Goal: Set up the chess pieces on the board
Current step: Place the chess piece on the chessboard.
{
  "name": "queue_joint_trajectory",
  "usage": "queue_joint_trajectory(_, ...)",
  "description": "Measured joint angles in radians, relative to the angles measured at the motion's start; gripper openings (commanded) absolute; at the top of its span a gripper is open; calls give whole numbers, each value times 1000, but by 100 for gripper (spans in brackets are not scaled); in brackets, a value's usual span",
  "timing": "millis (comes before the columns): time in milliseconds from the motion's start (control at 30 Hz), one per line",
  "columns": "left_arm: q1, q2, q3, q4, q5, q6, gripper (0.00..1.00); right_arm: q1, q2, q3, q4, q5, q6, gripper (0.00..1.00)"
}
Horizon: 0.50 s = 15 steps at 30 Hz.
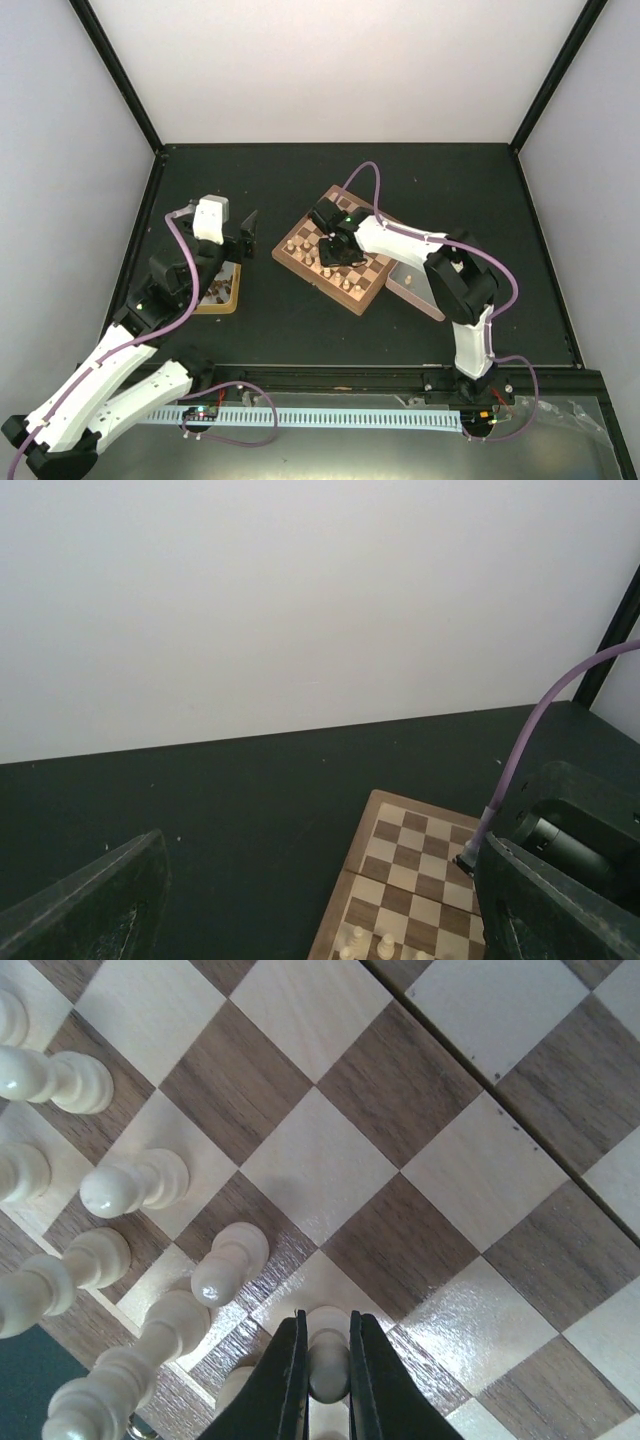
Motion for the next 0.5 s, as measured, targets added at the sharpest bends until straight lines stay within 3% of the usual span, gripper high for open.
queue_joint_trajectory(233,0,0,-4,0,0,2,85,0,10,8,-1,6,5,17)
queue_joint_trajectory(500,0,2,-4,0,0,4,86,0,10,13,-5,14,10,22)
